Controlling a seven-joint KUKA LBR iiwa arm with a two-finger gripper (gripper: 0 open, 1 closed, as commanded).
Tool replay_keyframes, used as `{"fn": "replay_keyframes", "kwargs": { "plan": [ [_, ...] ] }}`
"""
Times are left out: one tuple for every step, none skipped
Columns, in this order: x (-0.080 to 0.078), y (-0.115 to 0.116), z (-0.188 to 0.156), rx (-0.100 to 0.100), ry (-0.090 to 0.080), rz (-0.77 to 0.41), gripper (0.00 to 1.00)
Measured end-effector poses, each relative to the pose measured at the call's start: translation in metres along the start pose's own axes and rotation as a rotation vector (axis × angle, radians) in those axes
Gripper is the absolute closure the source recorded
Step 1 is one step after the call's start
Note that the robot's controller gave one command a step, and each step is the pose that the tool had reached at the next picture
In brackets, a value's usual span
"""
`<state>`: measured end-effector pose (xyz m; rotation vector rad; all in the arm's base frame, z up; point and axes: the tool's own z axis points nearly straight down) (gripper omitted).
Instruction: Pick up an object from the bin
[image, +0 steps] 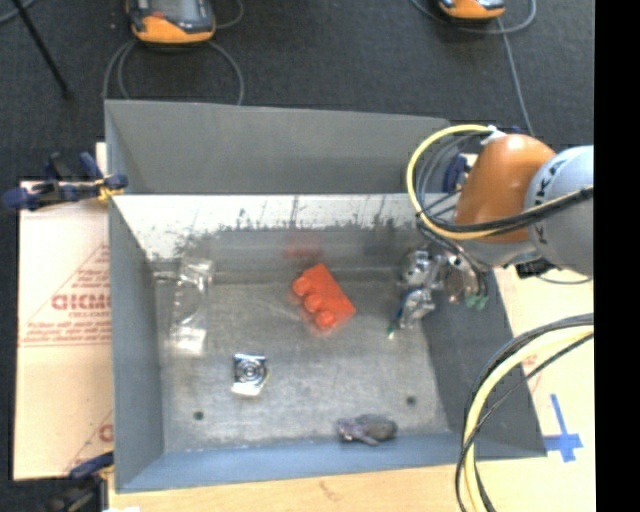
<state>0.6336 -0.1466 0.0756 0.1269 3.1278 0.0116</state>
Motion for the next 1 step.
{"fn": "replay_keyframes", "kwargs": {
  "plan": [
    [-0.0035, 0.0065, -0.1529, 0.011, -0.003, -0.043, 1.0]
  ]
}}
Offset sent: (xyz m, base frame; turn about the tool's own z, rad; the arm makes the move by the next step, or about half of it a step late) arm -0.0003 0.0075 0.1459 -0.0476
